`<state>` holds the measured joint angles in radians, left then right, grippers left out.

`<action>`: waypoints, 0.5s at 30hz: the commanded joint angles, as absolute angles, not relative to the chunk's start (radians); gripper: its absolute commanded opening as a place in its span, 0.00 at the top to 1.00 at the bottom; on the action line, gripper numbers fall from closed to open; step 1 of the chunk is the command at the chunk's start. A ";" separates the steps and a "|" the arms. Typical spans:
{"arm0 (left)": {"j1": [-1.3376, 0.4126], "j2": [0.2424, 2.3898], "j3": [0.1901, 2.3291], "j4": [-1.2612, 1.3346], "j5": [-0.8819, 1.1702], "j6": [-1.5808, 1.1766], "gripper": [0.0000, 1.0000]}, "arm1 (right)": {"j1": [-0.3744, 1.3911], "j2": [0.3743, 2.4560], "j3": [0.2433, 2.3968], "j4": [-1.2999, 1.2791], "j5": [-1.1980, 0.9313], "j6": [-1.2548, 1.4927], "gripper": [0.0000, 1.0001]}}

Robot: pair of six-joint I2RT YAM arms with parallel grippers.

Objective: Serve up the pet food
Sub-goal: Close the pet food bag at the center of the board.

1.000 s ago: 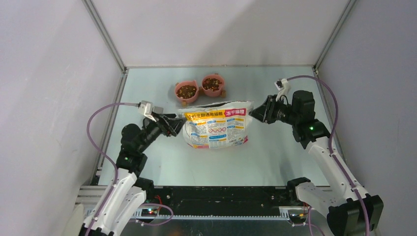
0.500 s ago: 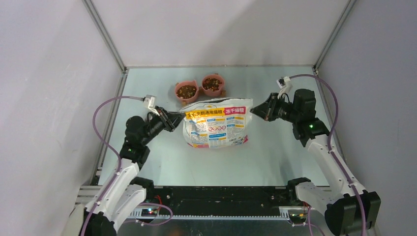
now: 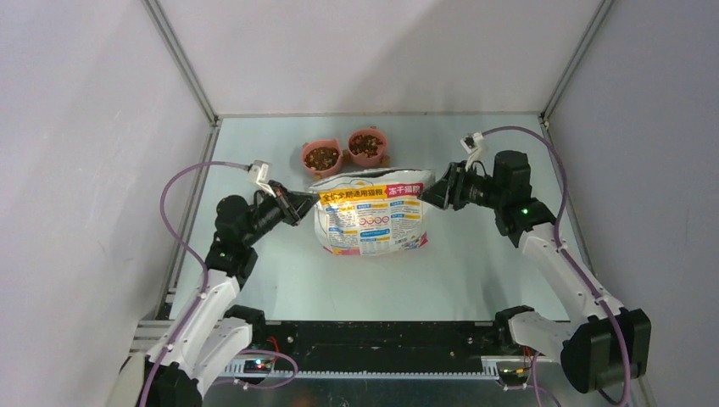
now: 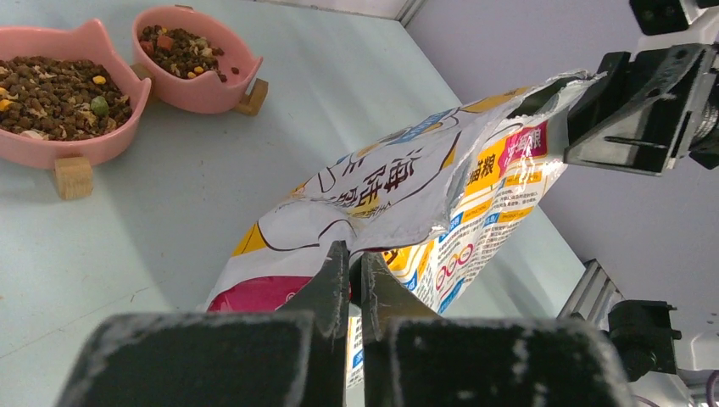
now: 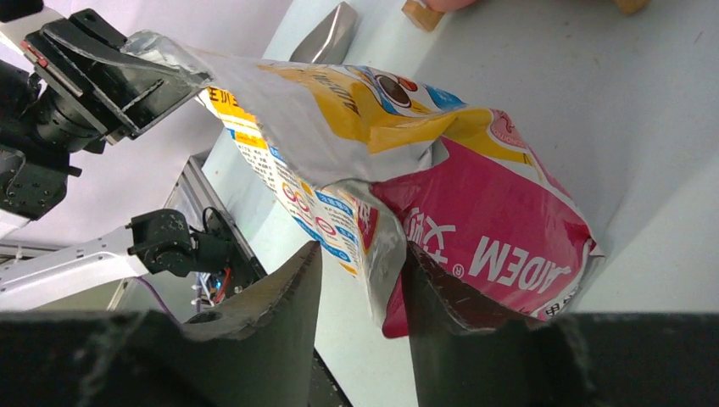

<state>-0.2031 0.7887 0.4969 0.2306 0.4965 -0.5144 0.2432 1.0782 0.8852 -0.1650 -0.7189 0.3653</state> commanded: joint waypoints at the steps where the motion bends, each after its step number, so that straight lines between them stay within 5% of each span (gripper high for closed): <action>1: -0.172 0.810 0.587 0.252 0.488 -0.490 1.00 | 0.264 1.107 0.893 -0.060 -0.649 0.397 0.60; 3: -0.169 0.820 0.624 0.226 0.511 -0.488 1.00 | 0.262 1.105 0.893 -0.025 -0.626 0.416 0.76; 4: -0.167 0.822 0.638 0.204 0.520 -0.484 1.00 | 0.254 1.096 0.894 -0.017 -0.621 0.430 0.93; 5: -0.165 0.822 0.665 0.194 0.542 -0.482 1.00 | 0.246 1.089 0.893 0.004 -0.618 0.440 0.98; 15: -0.136 0.819 0.809 0.062 0.669 -0.468 1.00 | 0.086 0.990 0.932 -0.084 -0.718 0.570 1.00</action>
<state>-0.1852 0.8490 0.6853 -0.0402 0.6411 -0.4862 0.1543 1.0775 0.8635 -0.1528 -0.7311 0.5327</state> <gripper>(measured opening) 0.023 0.009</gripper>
